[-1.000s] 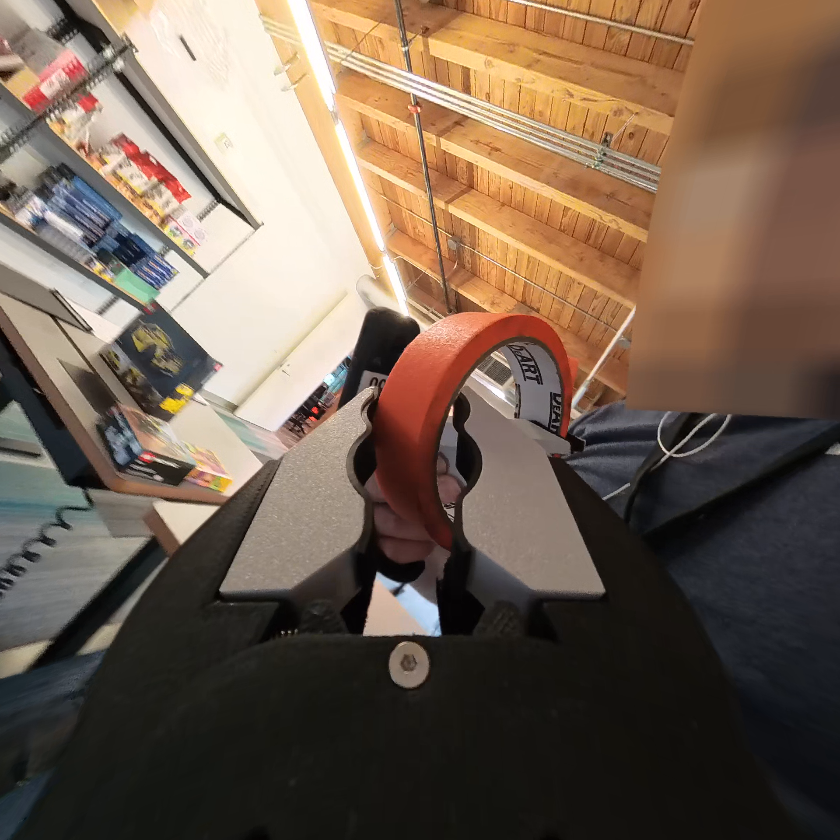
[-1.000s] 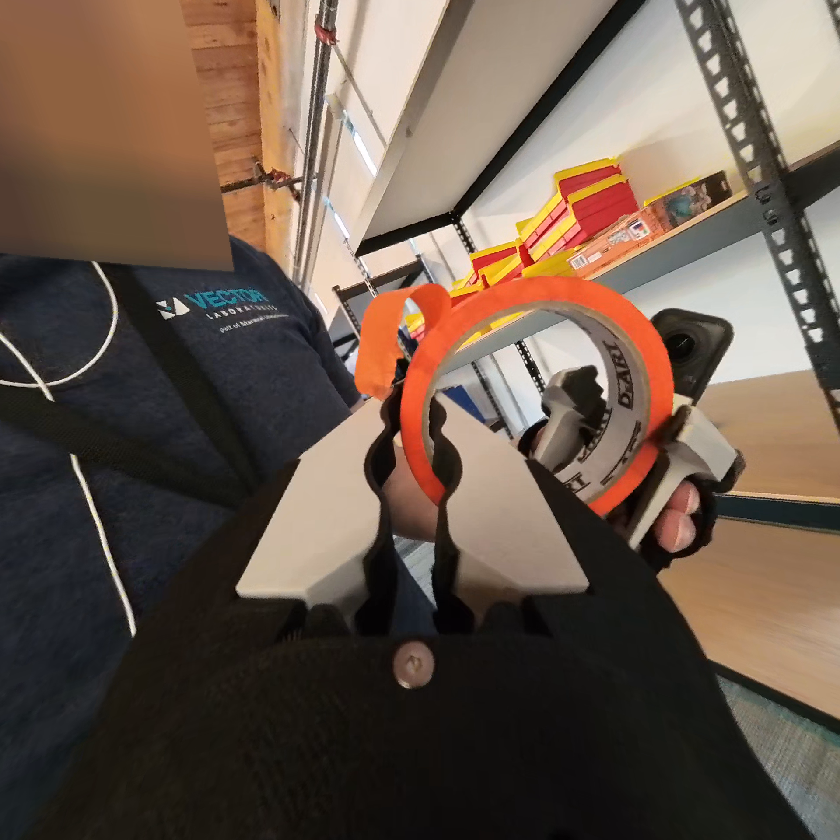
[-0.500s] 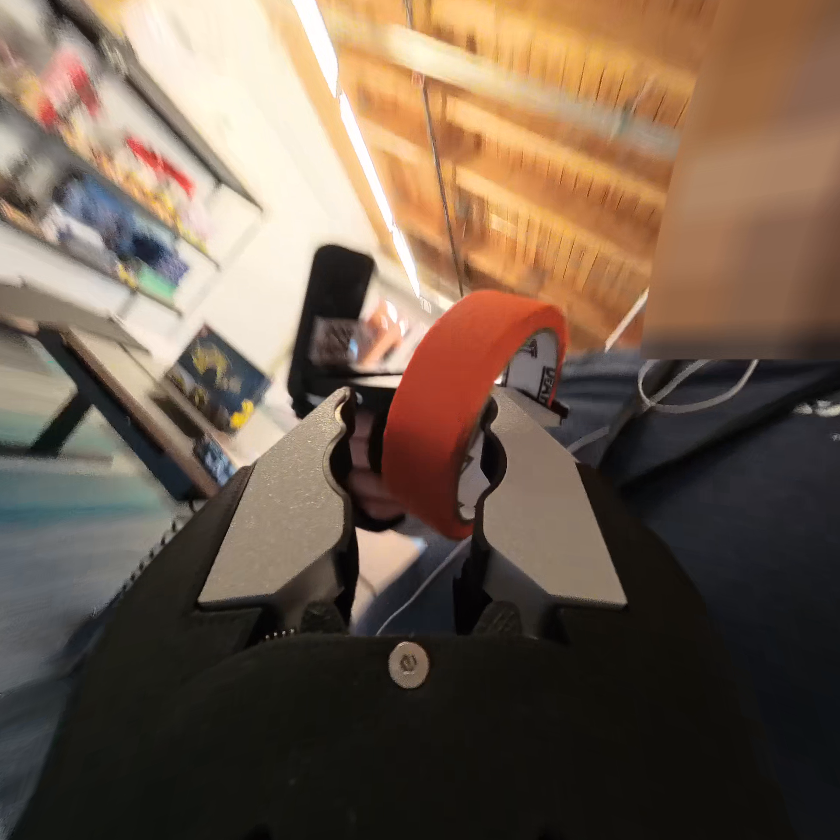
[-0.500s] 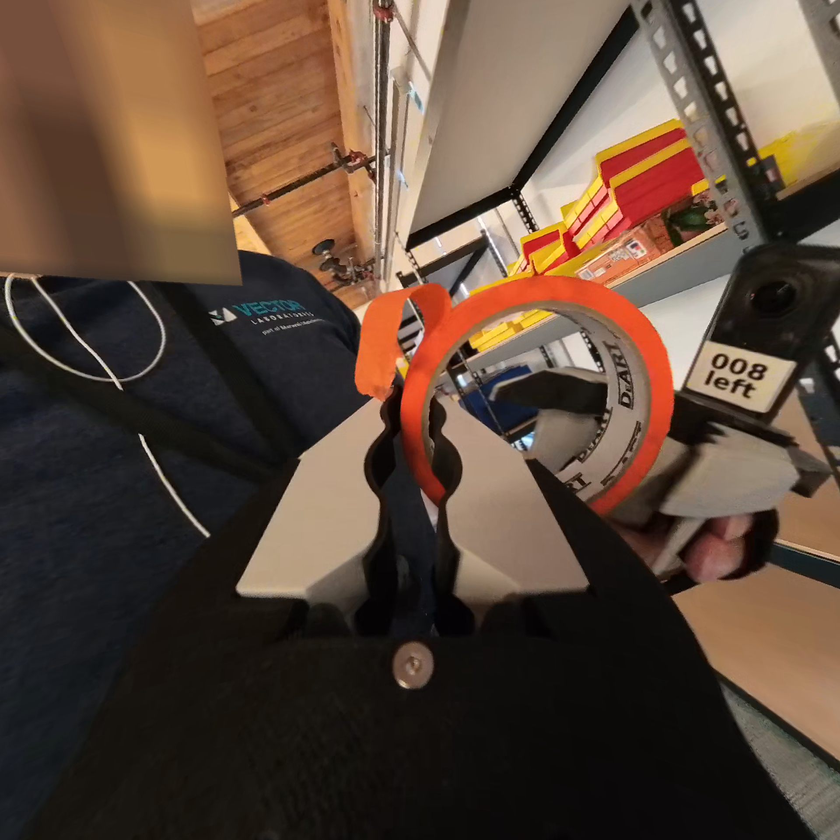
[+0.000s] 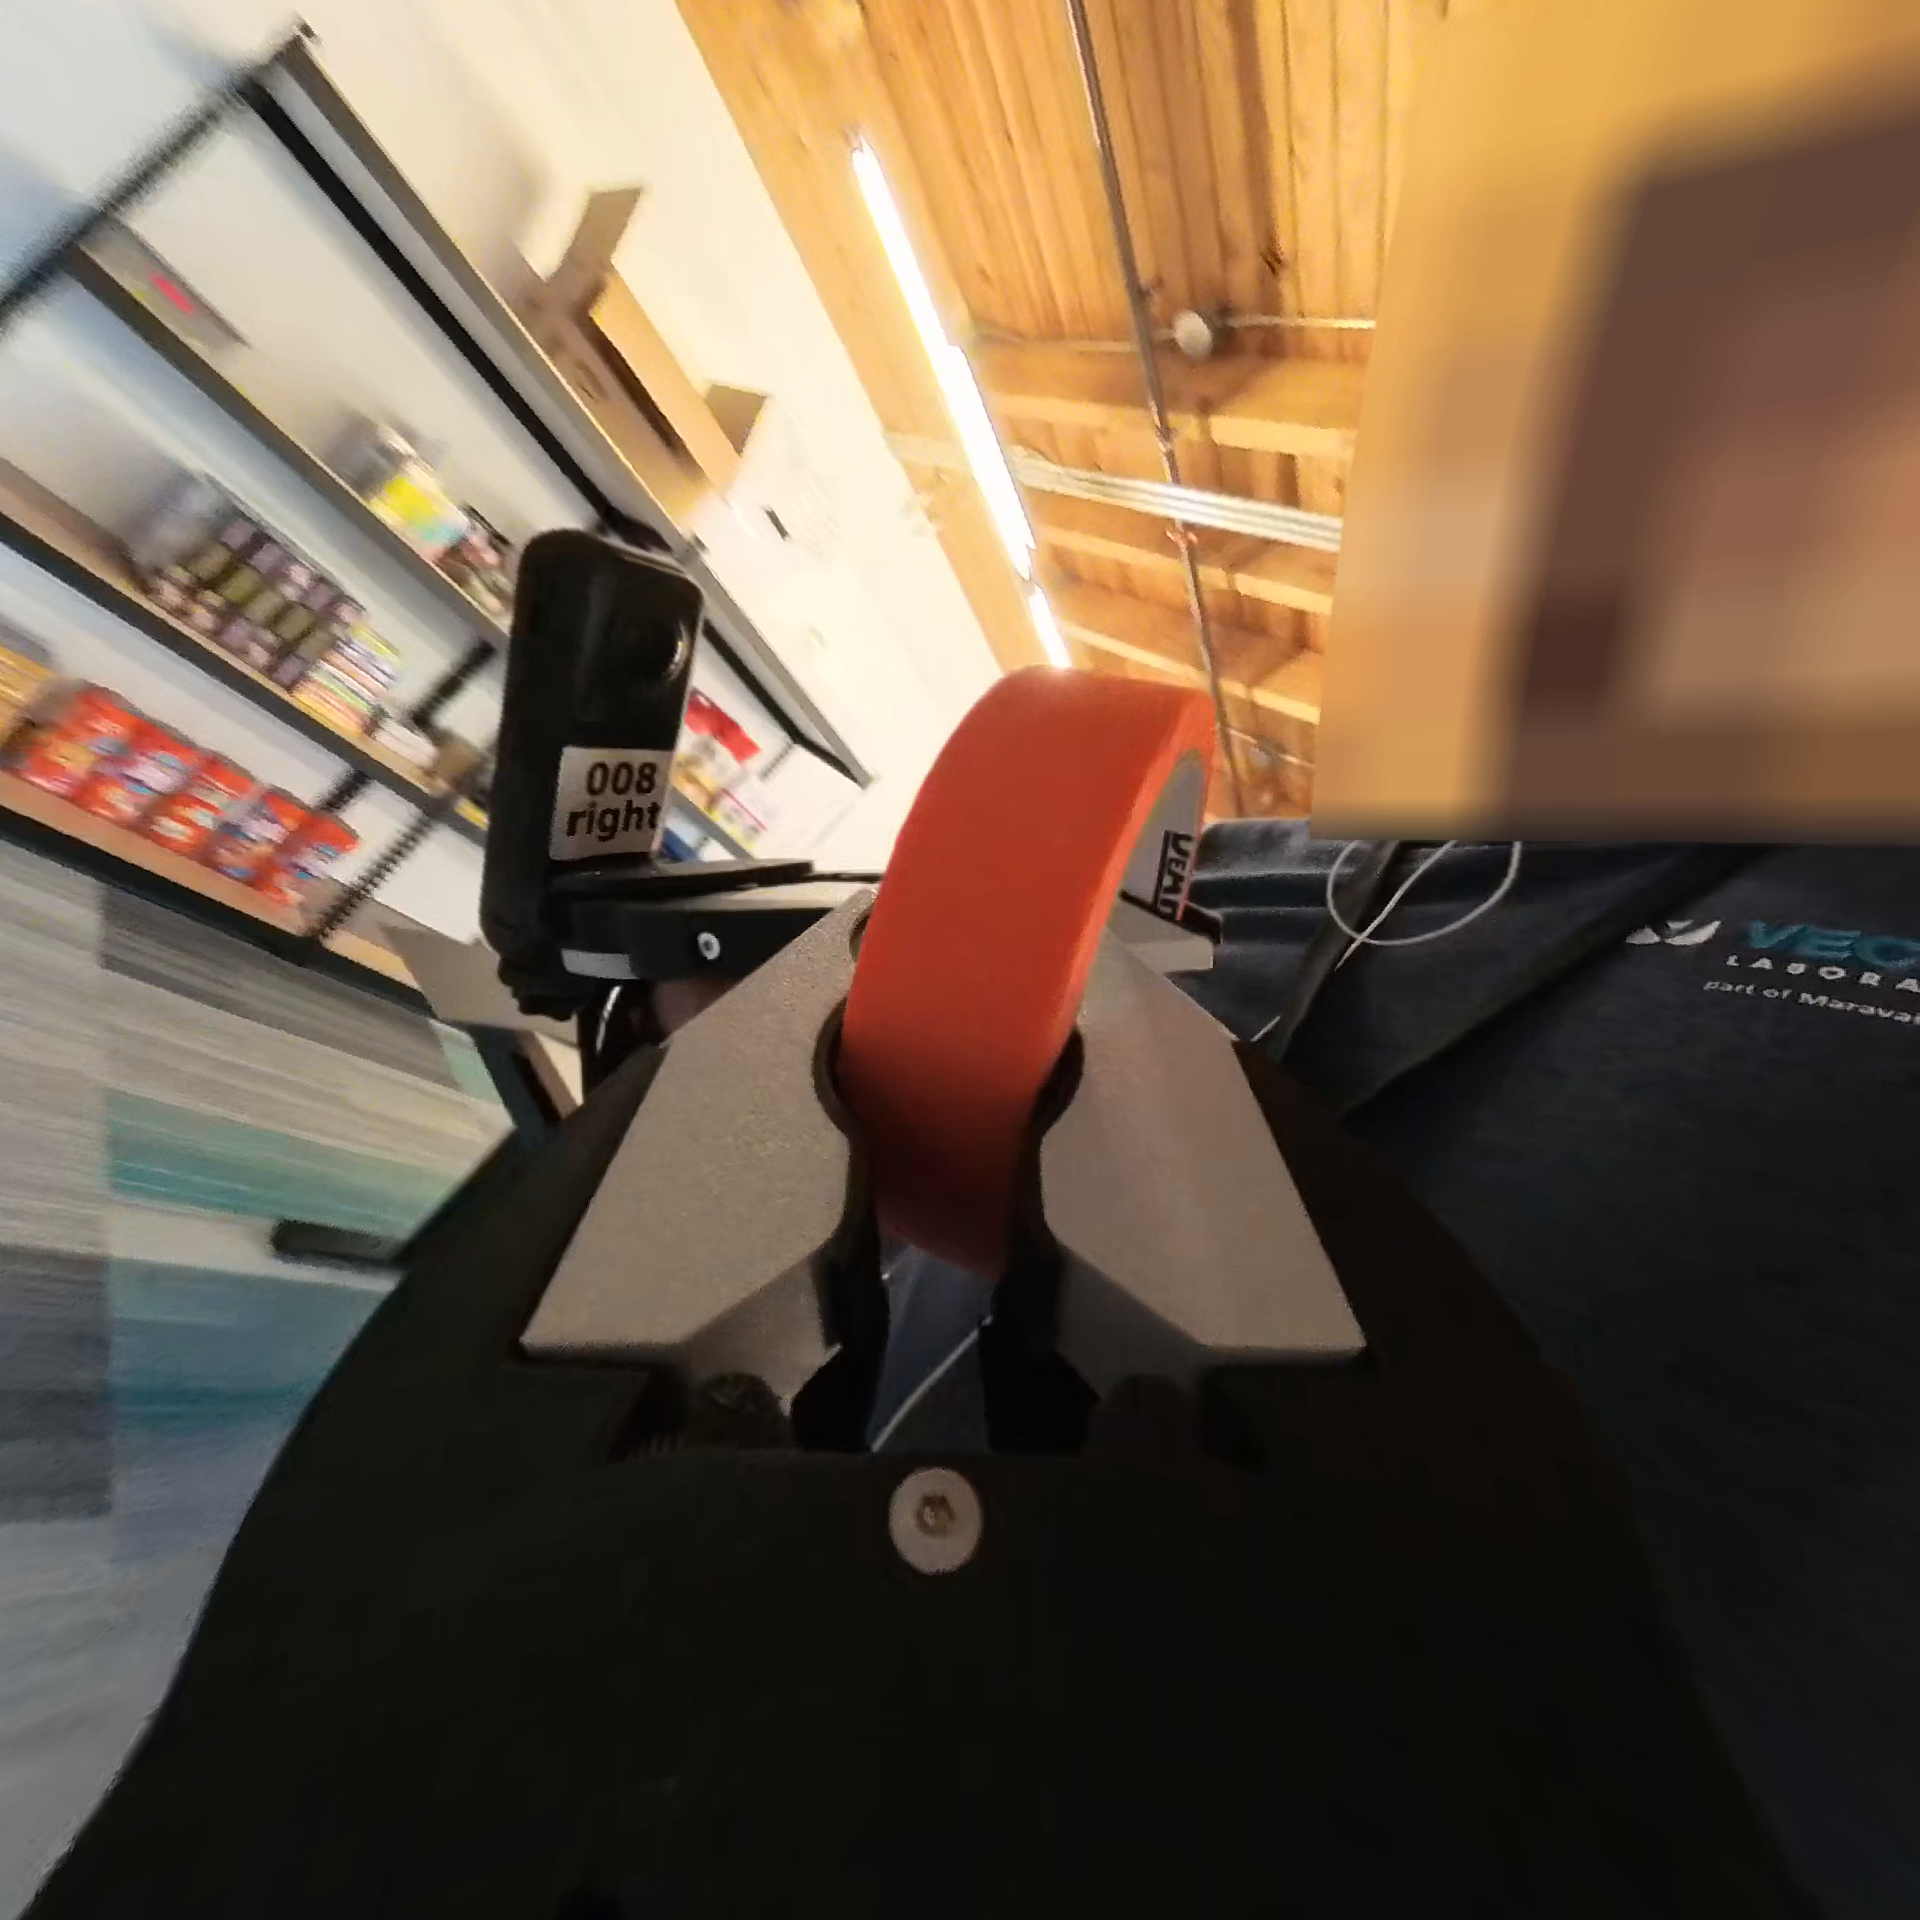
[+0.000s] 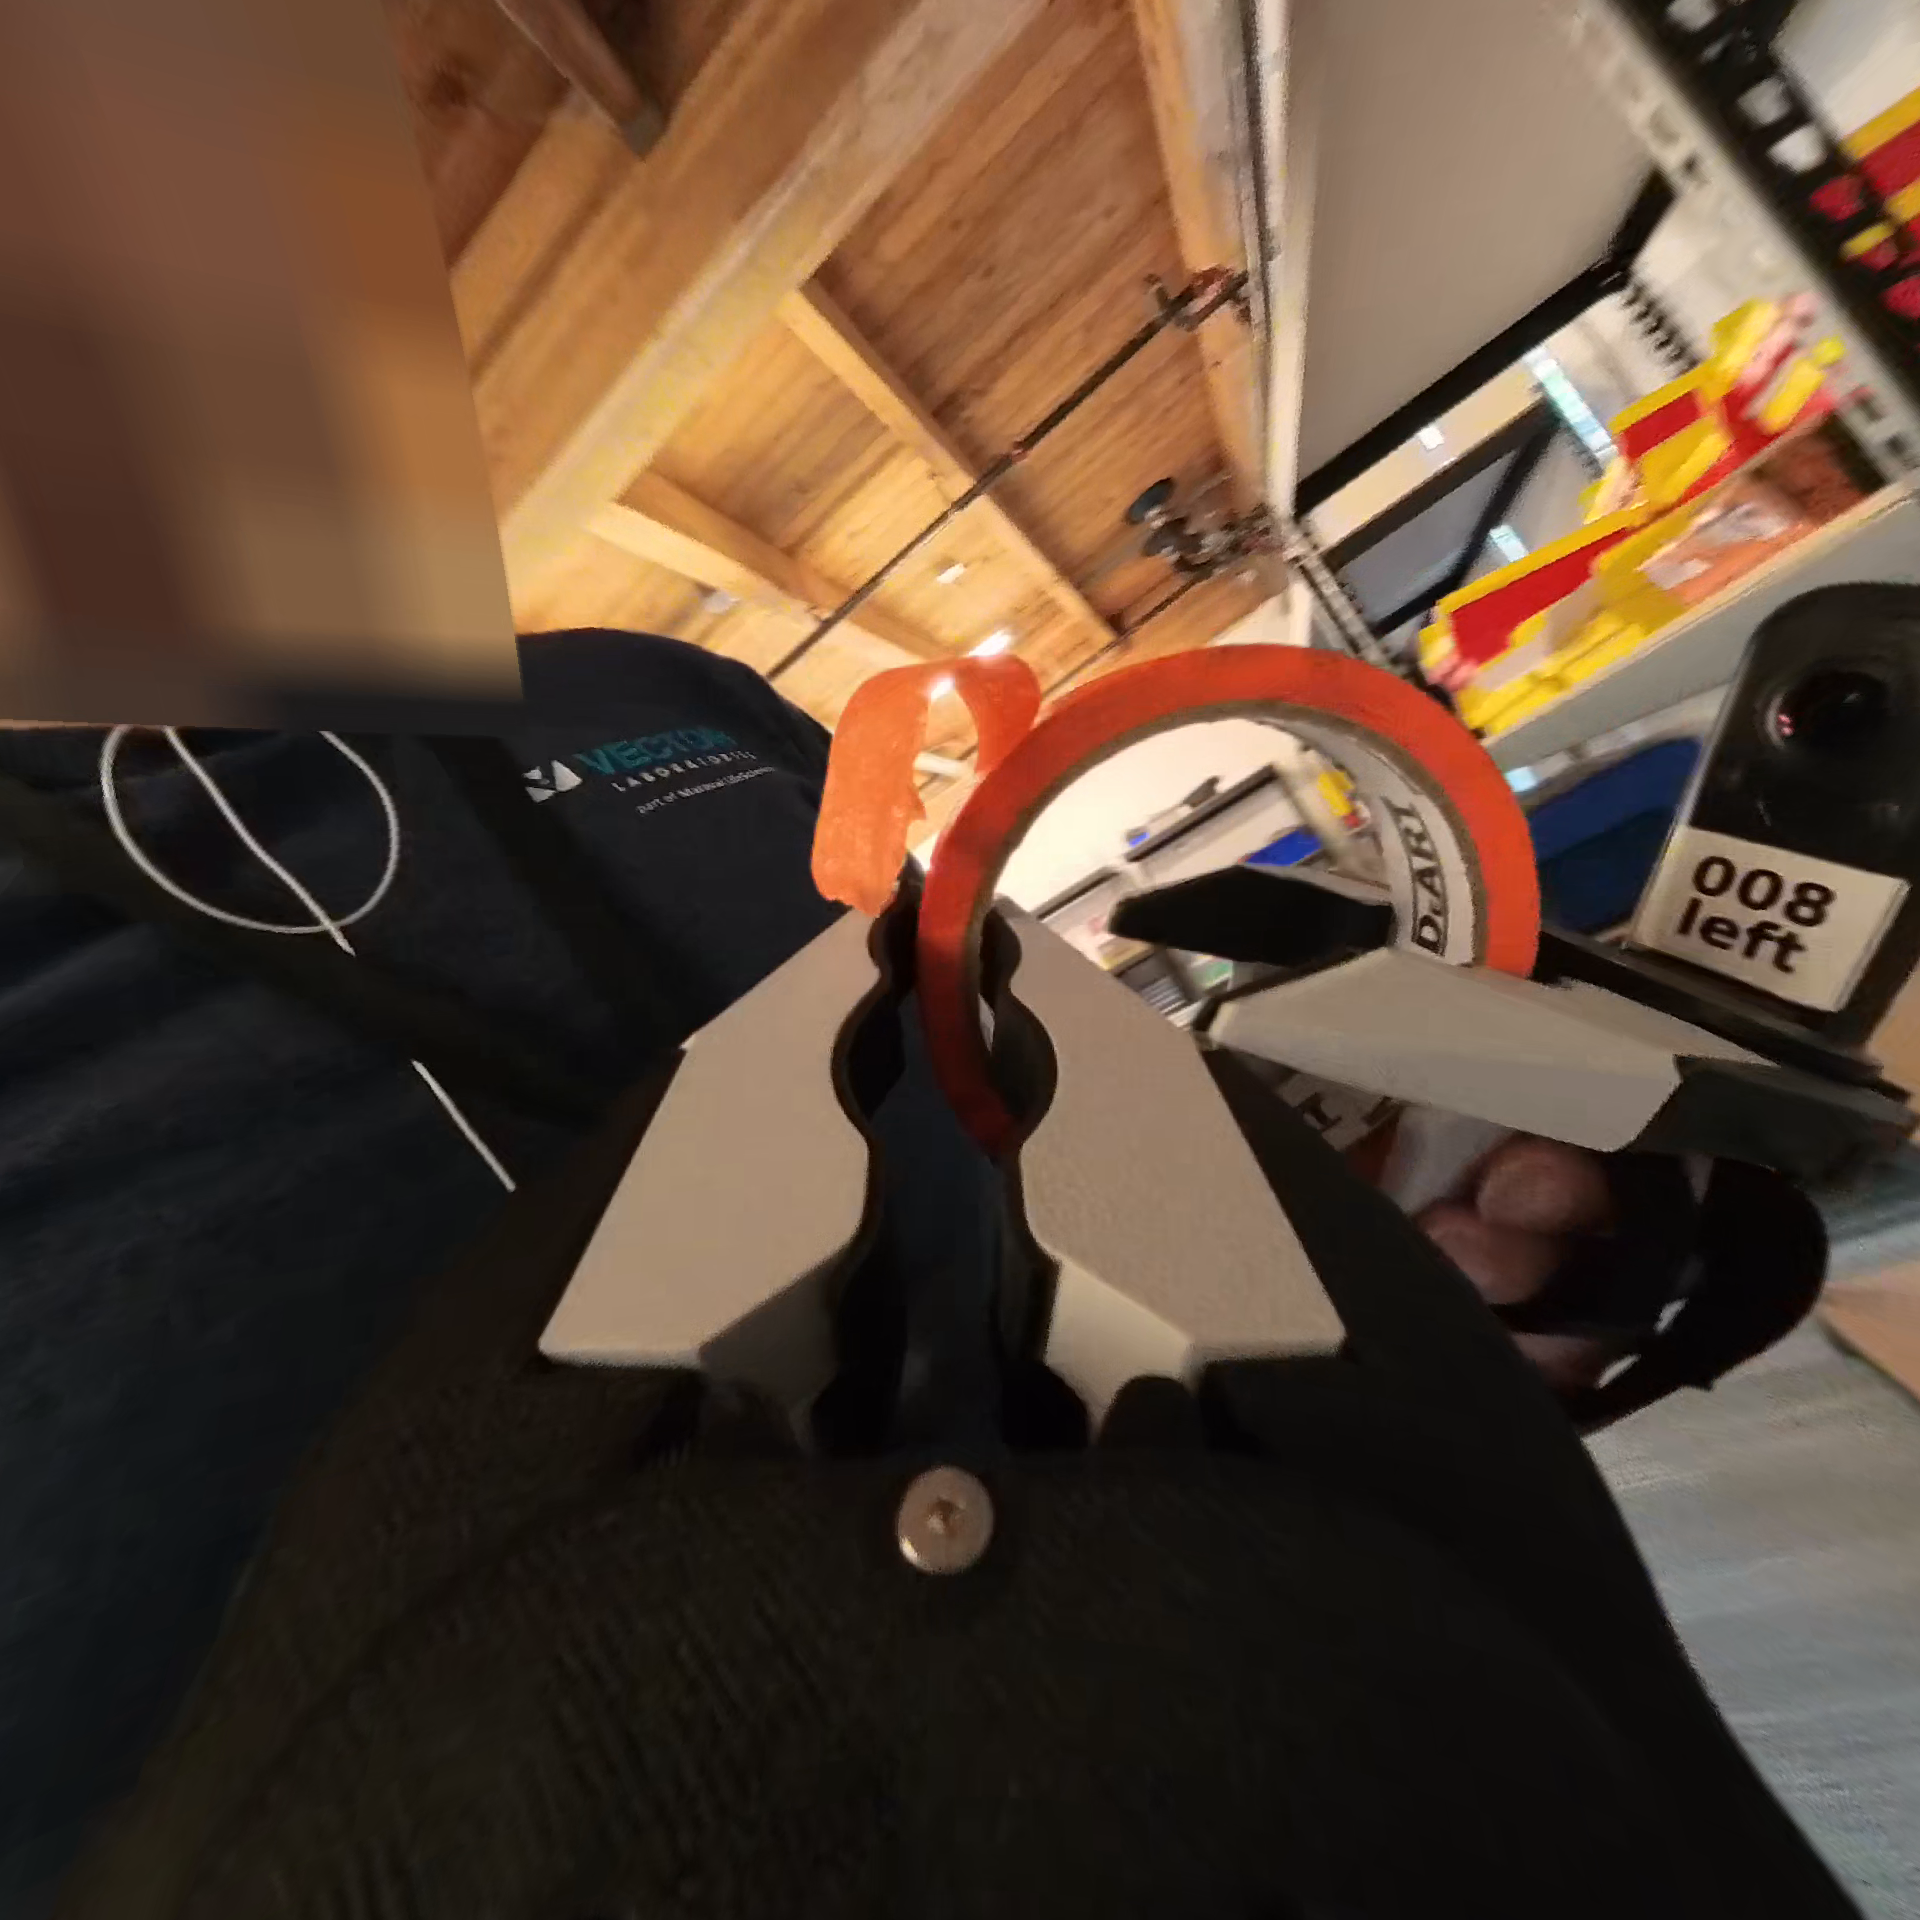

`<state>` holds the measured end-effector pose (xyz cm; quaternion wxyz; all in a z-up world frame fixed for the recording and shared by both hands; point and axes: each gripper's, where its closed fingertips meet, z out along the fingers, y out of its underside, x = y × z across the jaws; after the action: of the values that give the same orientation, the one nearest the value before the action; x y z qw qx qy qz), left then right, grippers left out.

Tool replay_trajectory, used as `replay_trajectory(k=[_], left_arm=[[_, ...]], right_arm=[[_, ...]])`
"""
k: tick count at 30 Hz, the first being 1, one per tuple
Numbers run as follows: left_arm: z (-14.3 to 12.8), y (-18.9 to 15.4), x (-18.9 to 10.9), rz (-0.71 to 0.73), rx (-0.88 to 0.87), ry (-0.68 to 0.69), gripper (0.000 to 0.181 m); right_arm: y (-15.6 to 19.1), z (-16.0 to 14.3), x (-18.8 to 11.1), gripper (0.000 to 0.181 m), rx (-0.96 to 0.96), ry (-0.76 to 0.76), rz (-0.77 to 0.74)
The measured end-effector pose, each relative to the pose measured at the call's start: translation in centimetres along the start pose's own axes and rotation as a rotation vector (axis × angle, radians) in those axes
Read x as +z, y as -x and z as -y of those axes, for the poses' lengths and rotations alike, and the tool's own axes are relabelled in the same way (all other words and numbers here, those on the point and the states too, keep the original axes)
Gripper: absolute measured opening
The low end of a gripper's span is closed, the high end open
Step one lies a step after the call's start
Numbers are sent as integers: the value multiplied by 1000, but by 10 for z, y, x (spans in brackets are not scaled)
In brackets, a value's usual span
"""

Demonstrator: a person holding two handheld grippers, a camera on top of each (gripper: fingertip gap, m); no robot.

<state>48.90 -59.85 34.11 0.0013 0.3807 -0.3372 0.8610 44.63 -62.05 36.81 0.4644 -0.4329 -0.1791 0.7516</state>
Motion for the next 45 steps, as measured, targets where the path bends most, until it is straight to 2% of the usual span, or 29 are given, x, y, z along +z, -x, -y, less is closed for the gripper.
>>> replay_trajectory(k=[3, 6, 10, 13, 16, 20, 22, 25, 30, 32, 34, 36, 39, 41, 45], left_arm=[[19, 9, 21, 63, 67, -97, 19], [39, 6, 25, 112, 130, -202, 20], [56, -17, 11, 160, 243, -314, 20], [63, -48, -10, 179, 328, -419, 19], [57, -86, -39, 195, 412, -488, 19], [39, -143, -93, 204, 483, -554, 20], [26, -176, -124, 215, 519, -571, 20], [7, -230, -180, 285, 569, -596, 30], [-28, -318, -280, 544, 634, -627, 42], [-35, -352, -311, 589, 661, -674, 43], [-39, -376, -340, 650, 673, -703, 51], [-43, -391, -369, 793, 728, -688, 49], [-39, -413, -415, 1086, 829, -664, 51], [-33, -428, -432, 1321, 942, -570, 59], [-2, -451, -452, 1768, 1181, -248, 72]], right_arm=[[12, 25, -15, 9, 51, 75, 90], [14, 42, -12, 11, 47, 159, 155], [12, 46, 14, 15, 2, 270, 248], [9, 44, 47, 21, 9, 316, 325], [1, 20, 87, 17, -21, 396, 361], [-16, -23, 151, 15, -15, 459, 416], [-23, -51, 186, 15, -13, 497, 453], [-38, -102, 244, 12, -50, 557, 473], [-58, -156, 347, 8, -82, 529, 496], [-71, -171, 381, 8, -87, 551, 491], [-88, -184, 410, 8, -131, 590, 450], [-112, -189, 433, 8, -212, 623, 380], [-162, -188, 462, 8, -368, 711, 217], [-200, -182, 479, 8, -521, 775, 80], [-261, -169, 508, 8, -783, 887, -108]])
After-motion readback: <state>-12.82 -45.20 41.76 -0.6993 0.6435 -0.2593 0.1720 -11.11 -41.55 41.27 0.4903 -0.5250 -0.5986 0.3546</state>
